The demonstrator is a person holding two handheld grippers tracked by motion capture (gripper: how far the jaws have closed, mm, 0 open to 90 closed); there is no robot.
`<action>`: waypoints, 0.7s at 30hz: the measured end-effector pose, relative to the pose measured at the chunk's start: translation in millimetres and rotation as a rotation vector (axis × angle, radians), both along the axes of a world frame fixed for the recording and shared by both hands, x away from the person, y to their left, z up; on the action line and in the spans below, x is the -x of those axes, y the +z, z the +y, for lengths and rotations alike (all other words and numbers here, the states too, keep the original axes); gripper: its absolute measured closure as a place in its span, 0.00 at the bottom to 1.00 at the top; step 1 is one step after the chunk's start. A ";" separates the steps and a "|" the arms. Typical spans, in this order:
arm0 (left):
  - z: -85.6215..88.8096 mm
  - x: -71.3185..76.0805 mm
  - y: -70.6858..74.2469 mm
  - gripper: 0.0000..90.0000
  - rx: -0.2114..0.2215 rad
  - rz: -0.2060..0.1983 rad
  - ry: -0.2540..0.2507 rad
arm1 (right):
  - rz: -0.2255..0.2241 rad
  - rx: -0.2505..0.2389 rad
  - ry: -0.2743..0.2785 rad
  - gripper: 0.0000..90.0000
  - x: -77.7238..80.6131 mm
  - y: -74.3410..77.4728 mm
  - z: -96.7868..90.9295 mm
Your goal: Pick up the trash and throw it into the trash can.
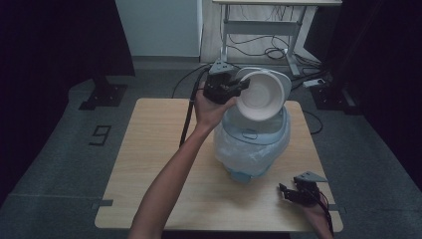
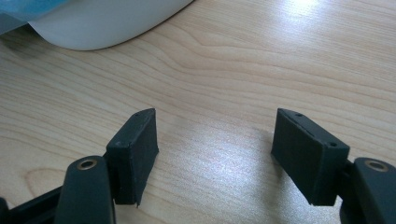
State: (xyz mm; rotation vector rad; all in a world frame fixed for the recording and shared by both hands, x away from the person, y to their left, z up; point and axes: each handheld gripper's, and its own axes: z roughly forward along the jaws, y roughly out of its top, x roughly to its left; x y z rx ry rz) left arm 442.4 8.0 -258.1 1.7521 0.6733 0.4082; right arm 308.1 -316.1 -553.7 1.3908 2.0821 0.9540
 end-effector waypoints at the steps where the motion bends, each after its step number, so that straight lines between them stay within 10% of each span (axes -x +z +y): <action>1: -0.9 -1.1 -0.7 0.91 0.001 0.002 0.000 | 0.000 0.000 0.000 0.34 0.0 0.0 0.0; 21: -12.3 -18.3 -15.8 0.91 -0.003 0.025 0.017 | 0.000 0.000 0.000 0.34 0.0 0.0 0.0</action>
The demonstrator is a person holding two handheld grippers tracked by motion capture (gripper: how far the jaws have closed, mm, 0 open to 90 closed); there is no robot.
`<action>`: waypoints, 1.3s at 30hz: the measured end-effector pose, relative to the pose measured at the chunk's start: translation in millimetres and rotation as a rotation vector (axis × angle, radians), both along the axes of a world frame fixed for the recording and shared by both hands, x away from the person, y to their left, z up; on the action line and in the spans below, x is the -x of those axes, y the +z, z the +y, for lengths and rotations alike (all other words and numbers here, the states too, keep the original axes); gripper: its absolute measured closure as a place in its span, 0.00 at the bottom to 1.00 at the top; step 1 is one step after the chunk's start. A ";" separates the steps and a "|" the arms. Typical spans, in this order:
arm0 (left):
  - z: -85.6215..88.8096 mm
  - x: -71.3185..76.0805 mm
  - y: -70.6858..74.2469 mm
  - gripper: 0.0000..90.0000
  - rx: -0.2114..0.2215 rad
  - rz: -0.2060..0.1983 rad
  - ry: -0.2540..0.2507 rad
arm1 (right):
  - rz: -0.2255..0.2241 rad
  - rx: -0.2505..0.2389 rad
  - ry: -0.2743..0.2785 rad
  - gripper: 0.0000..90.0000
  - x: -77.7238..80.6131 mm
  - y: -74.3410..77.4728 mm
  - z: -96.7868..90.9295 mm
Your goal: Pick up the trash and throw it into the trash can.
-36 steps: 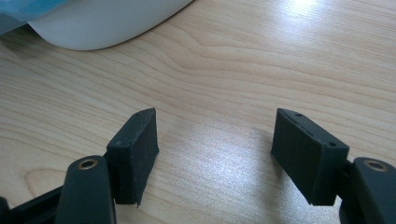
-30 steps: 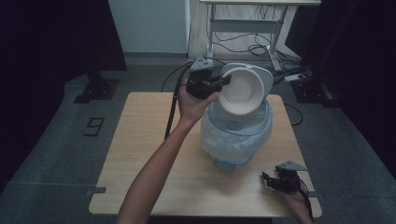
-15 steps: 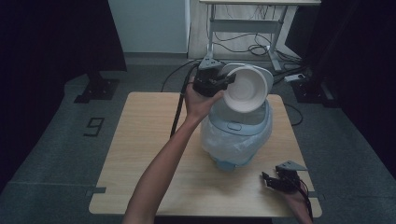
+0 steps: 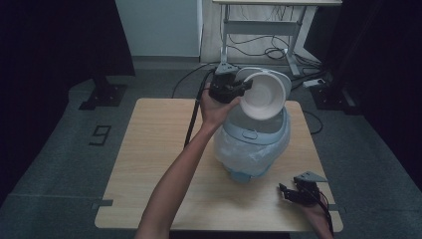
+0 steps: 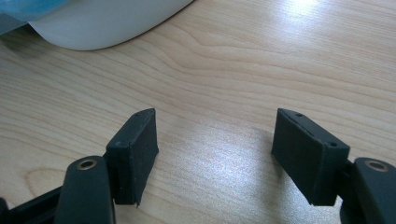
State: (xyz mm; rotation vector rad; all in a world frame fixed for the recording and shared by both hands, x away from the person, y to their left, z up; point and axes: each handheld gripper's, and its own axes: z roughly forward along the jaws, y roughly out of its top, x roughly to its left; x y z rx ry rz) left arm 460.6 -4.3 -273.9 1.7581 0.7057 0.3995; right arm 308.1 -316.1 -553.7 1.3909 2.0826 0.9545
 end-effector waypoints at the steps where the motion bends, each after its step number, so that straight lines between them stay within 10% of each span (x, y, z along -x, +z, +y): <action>1: -0.1 -0.5 -0.4 0.91 -0.001 -0.001 0.002 | 0.000 0.000 0.000 0.34 0.0 0.0 0.0; 12: -3.8 -4.4 -6.7 0.90 -0.004 -0.020 0.024 | 0.001 0.000 0.001 0.34 0.0 0.1 -0.1; 17: -3.7 -1.7 -6.8 0.57 -0.024 -0.055 0.055 | 0.000 0.000 0.000 0.34 0.0 0.0 0.0; 25: 6.3 2.7 -6.2 0.47 -0.014 -0.050 0.051 | 0.000 0.001 -0.001 0.34 0.1 0.0 0.2; 39: 65.0 49.0 -19.7 0.33 0.013 0.014 -0.039 | 0.001 0.000 -0.002 0.34 0.0 0.0 0.3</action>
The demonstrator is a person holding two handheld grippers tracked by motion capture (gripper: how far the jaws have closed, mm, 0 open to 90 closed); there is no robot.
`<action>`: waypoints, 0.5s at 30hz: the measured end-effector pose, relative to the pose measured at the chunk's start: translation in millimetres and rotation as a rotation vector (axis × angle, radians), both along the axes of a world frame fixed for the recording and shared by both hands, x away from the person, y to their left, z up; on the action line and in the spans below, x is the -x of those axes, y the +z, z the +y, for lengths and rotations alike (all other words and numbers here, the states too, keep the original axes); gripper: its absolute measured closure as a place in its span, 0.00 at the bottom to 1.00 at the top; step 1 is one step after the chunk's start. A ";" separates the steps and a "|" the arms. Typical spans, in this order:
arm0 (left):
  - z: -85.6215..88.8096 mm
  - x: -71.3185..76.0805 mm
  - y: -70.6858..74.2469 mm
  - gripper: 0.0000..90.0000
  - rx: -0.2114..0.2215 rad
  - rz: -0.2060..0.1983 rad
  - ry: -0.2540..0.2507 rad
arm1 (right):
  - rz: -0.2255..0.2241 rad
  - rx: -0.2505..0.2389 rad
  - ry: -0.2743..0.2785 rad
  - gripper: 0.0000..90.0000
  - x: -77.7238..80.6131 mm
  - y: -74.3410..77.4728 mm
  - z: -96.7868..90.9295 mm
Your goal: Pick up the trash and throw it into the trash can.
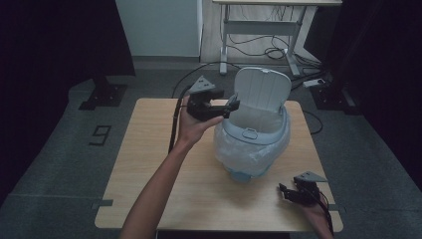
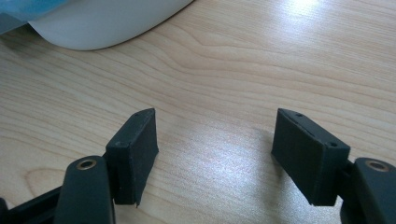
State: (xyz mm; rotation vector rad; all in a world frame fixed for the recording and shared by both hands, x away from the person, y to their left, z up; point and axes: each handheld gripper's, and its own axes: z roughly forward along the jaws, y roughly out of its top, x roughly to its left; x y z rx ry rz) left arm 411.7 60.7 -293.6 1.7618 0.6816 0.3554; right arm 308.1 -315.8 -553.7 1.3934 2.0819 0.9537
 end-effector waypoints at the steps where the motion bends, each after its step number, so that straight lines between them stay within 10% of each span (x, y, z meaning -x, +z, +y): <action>1: 6.7 3.6 -3.1 0.32 0.008 0.004 0.002 | 0.000 0.000 0.000 0.34 0.0 0.0 0.0; 15: 88.1 45.6 -77.9 0.30 -0.036 0.036 0.122 | -0.002 0.000 0.001 0.34 -0.1 -0.2 -0.1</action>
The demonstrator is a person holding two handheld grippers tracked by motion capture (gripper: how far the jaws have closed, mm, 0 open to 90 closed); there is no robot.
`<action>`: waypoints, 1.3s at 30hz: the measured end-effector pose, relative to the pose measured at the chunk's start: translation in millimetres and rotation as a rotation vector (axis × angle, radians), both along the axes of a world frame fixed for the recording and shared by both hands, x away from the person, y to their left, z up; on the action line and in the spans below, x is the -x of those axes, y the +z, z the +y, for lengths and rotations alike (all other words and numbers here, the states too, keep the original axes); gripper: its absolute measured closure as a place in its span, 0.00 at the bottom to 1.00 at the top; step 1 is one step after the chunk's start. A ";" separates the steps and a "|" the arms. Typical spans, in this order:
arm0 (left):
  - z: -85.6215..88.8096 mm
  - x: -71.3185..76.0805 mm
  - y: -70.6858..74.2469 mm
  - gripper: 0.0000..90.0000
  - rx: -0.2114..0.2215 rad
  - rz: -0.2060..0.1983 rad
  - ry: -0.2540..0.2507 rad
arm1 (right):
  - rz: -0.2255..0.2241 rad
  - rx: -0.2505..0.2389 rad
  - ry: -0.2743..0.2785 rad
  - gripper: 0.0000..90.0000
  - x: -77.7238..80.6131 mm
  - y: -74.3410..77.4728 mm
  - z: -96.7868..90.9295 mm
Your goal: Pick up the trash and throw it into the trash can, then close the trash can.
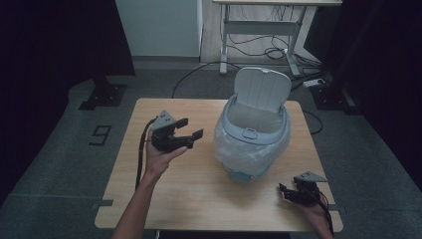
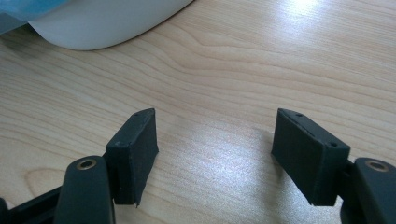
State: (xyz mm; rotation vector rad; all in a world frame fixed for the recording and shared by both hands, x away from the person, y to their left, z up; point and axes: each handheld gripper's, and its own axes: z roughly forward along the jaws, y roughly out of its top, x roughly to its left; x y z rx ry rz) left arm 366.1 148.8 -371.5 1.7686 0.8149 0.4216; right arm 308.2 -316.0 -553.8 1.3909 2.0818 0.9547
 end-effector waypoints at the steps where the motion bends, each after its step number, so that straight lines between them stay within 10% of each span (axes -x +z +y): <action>1: 4.1 2.7 -6.2 0.31 -0.005 0.005 0.007 | 0.000 -0.001 0.000 0.34 0.0 0.0 0.0; 17: 34.6 27.5 -88.7 0.32 -0.093 0.134 0.057 | 0.001 -0.005 -0.022 0.34 -3.4 0.0 -0.8; 39: 43.7 28.6 -112.3 0.33 -0.095 0.187 0.088 | -0.036 -0.059 -0.026 0.33 -1.5 11.0 -7.3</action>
